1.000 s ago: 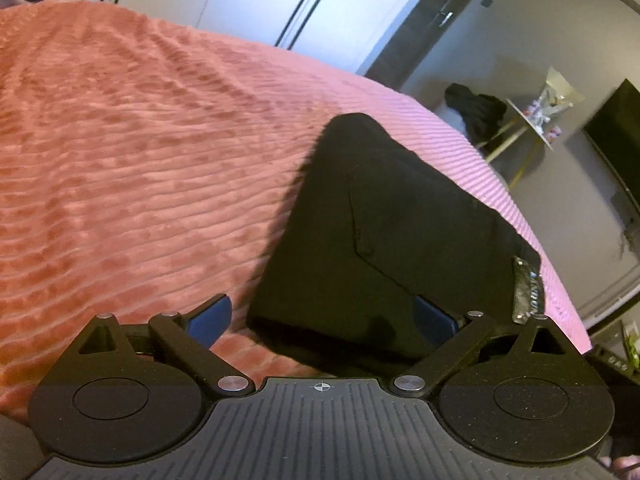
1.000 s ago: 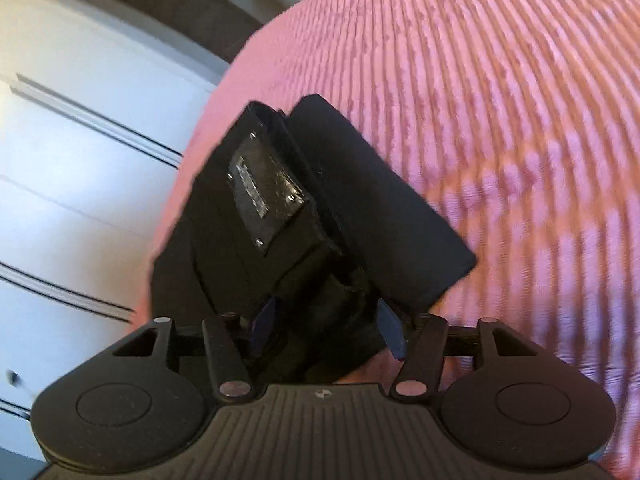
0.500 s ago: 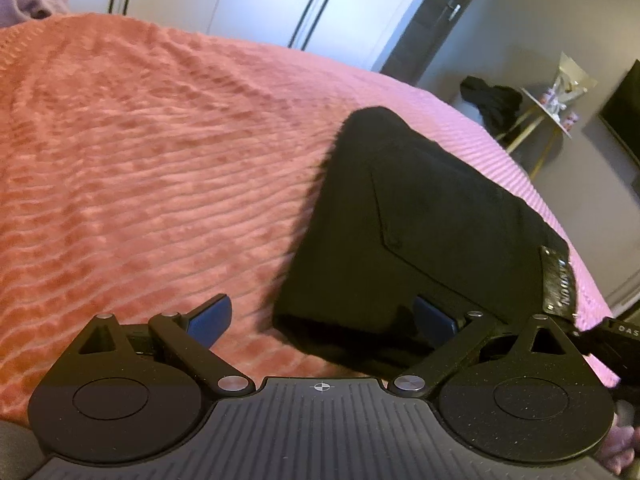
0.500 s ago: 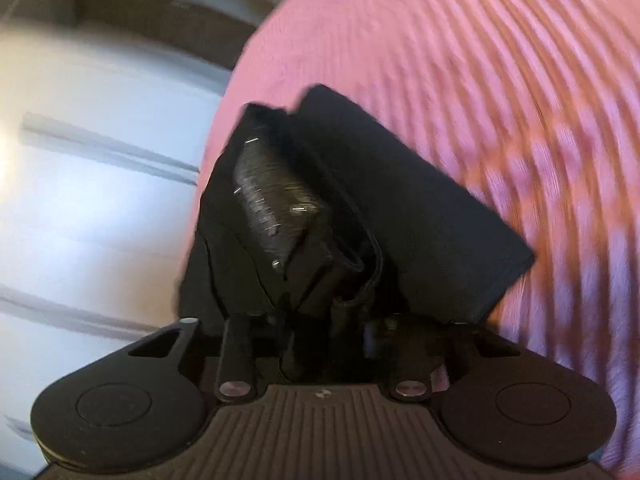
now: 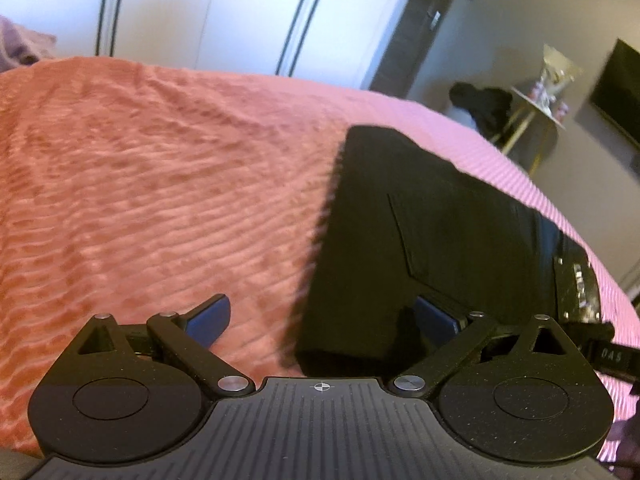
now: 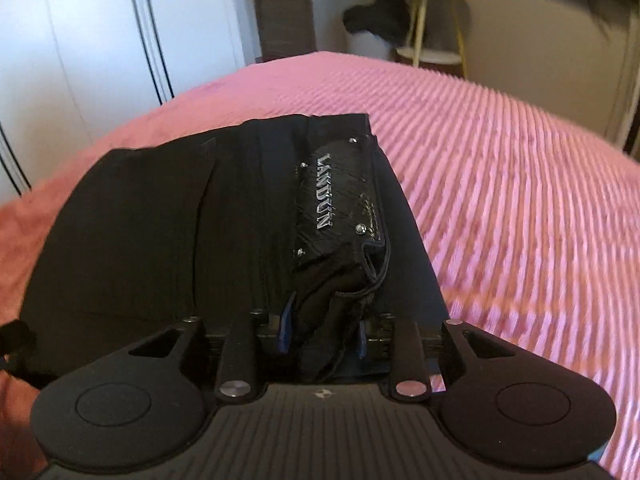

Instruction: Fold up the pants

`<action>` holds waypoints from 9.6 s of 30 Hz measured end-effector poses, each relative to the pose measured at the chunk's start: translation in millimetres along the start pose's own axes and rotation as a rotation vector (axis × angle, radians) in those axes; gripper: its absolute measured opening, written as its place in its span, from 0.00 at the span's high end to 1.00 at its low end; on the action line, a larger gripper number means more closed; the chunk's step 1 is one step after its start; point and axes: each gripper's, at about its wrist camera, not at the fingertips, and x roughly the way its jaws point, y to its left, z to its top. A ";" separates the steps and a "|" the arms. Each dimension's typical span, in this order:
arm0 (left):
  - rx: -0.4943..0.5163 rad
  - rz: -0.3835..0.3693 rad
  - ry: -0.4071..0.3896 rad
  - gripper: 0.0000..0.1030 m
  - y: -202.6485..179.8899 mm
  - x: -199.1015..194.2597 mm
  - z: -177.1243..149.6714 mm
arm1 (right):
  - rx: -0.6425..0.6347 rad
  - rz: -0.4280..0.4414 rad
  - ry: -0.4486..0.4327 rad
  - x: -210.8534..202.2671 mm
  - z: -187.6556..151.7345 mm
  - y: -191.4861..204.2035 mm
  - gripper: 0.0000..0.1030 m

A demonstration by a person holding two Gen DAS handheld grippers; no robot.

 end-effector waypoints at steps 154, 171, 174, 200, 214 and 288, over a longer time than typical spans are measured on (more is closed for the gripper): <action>0.102 -0.023 0.026 0.00 -29.8 29.0 -2.7 | 0.365 0.000 -0.134 -72.5 -17.3 -77.0 0.53; 0.141 -0.120 -0.048 0.00 -41.7 24.7 -4.1 | 0.063 -0.047 -0.044 -43.7 -22.0 -27.5 0.71; 0.114 -0.068 0.028 0.00 -33.9 42.0 -6.4 | 0.039 -0.070 -0.033 -32.2 -18.4 -24.0 0.71; 0.080 0.102 0.019 0.00 -10.8 14.1 -0.5 | 0.237 -0.017 -0.082 -70.2 -22.3 -44.8 0.04; 0.217 0.059 0.131 0.00 -34.1 -43.8 -25.5 | -0.077 0.000 0.025 -117.2 -47.5 16.6 0.04; 0.320 0.072 0.137 0.00 -45.3 -49.7 -36.0 | -0.198 0.004 0.136 -99.9 -61.8 37.4 0.04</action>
